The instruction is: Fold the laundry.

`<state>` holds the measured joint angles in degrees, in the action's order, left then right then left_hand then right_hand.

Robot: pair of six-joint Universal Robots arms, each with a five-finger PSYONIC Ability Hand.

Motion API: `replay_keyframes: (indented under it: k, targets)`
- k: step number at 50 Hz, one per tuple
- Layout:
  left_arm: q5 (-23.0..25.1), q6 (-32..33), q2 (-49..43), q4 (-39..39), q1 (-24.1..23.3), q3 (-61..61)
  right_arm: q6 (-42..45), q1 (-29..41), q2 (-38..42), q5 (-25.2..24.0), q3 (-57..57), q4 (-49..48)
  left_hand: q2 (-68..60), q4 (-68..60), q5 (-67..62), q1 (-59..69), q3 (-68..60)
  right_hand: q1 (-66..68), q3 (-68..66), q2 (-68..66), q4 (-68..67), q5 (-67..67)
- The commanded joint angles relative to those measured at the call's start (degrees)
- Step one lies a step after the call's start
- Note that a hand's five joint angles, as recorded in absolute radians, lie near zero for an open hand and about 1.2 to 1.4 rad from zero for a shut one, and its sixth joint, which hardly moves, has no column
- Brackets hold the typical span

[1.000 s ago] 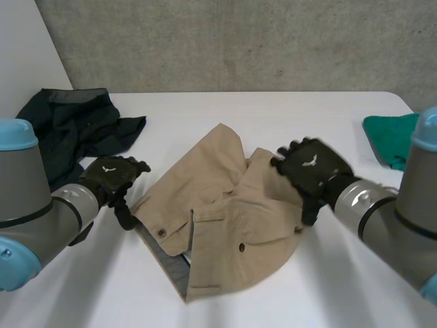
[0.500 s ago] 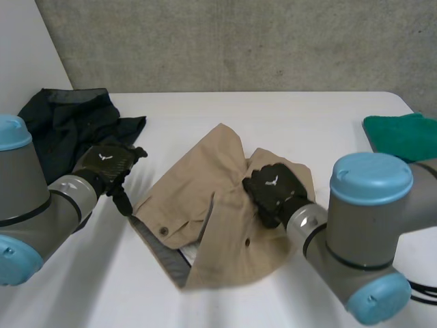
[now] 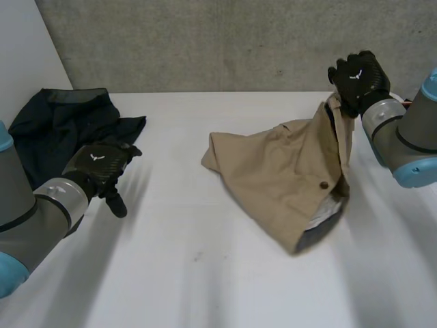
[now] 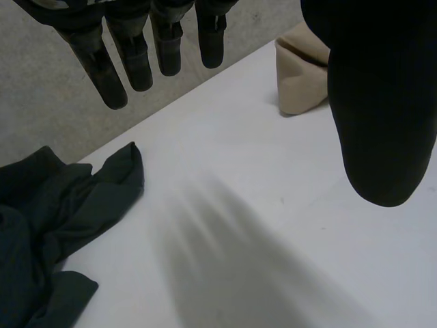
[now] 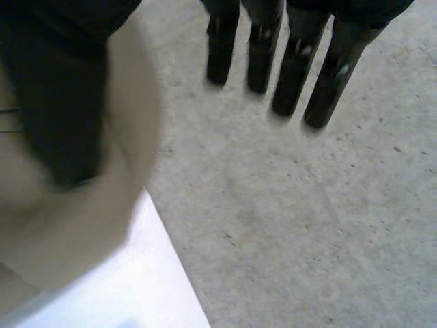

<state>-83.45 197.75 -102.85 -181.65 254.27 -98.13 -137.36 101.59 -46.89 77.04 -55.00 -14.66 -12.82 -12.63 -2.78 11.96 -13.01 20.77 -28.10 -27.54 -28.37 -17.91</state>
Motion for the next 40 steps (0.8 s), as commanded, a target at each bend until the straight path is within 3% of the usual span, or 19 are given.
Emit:
replay_keyframes:
  k: [1,4,7,11,17,22,28,40]
  targets:
    - [-0.05,0.00,0.10,-0.01,-0.71,0.04,-0.54,0.45,-3.46,12.33,1.21,5.69,-2.10,-2.29,-2.15,2.96,-1.91,-10.77,18.10,17.54,18.37,17.91]
    - [0.04,0.00,0.28,-0.02,-0.71,0.13,-0.89,0.54,-9.76,17.77,-1.15,10.60,-2.10,-2.29,-2.15,2.96,-1.91,-10.77,18.10,17.54,18.37,17.91]
    - [0.04,0.09,0.28,-0.02,-0.62,0.65,-1.76,1.16,-14.79,19.63,-4.14,13.16,-2.10,-2.29,-2.15,2.96,-1.91,-10.77,18.10,17.54,18.37,17.91]
    - [0.04,0.09,0.19,-0.28,-0.62,1.09,-5.98,3.52,-21.74,19.55,-8.63,16.07,-2.10,-2.29,-2.15,2.96,-1.91,-10.77,18.10,17.54,18.37,17.91]
    - [0.04,0.00,0.28,-2.21,-0.88,1.45,-16.26,7.66,-28.77,15.16,-16.45,26.16,-2.10,-2.29,-2.15,2.96,-1.91,-10.77,18.10,17.54,18.37,17.91]
    - [0.13,-0.09,0.02,-4.14,-1.50,1.88,-25.84,11.26,-29.31,12.69,-23.83,30.75,-2.10,-2.29,-2.15,2.96,-1.91,-10.77,18.10,17.54,18.37,17.91]
    - [0.04,-0.18,-0.51,-4.41,-2.02,2.59,-33.66,15.82,-28.34,12.87,-32.53,27.86,-2.10,-2.29,-2.15,2.96,-1.91,-10.77,18.10,17.54,18.37,17.91]
    - [0.04,-0.35,-0.69,-4.50,-2.55,2.15,-35.17,18.82,-19.03,15.32,-38.61,15.55,-1.94,-2.12,-1.98,2.80,-1.75,-1.45,8.77,8.22,9.04,8.59]
